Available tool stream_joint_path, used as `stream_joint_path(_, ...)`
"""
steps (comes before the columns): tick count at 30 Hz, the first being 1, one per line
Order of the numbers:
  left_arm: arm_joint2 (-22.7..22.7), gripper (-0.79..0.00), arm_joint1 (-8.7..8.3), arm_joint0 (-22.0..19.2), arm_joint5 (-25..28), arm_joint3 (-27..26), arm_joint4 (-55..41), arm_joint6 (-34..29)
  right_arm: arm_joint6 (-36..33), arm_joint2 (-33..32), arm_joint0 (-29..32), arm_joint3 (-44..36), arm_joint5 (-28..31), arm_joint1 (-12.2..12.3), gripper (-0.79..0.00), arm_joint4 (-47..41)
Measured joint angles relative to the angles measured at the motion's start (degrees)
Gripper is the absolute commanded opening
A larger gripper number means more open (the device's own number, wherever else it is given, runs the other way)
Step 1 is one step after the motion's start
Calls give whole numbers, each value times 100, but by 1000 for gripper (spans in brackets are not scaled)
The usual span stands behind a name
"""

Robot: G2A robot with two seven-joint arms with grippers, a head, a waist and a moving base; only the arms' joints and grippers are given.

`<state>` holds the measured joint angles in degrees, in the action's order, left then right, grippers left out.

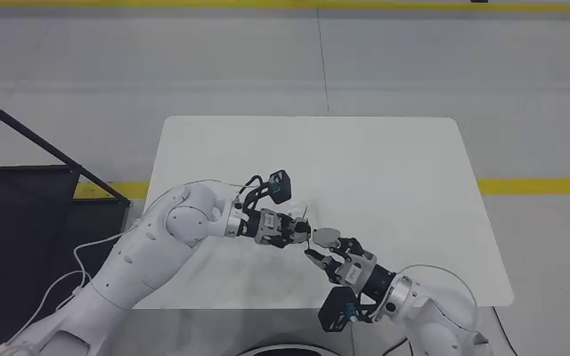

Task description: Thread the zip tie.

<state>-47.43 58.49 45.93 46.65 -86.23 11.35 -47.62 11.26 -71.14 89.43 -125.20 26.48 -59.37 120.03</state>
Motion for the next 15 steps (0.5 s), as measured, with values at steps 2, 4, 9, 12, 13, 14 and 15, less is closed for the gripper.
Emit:
stream_joint_path(2, 4, -785, 0, -2, 19, 6, -6, -6, -89, 45, -66, 20, 33, -10, -443, -48)
stream_joint_path(4, 5, -785, -1, -3, 34, 6, -10, -15, -126, 76, -106, 27, 60, -16, -449, -68)
stream_joint_path(9, 7, -785, -6, 3, 60, -14, -18, -43, -272, 140, -180, 75, 8, -40, -533, -211)
stream_joint_path(12, 7, -785, -9, 9, 61, -24, -19, -48, -310, 182, -230, 99, 20, -49, -539, -240)
stream_joint_path(13, 6, -785, -10, 11, 59, -28, -19, -51, -320, 195, -244, 106, 26, -51, -539, -246)
stream_joint_path(14, 7, -785, -12, 13, 59, -32, -15, -57, -339, 212, -261, 115, 35, -54, -542, -251)
stream_joint_path(15, 8, -785, -12, 15, 59, -36, -14, -59, -358, 221, -272, 121, 36, -57, -545, -257)
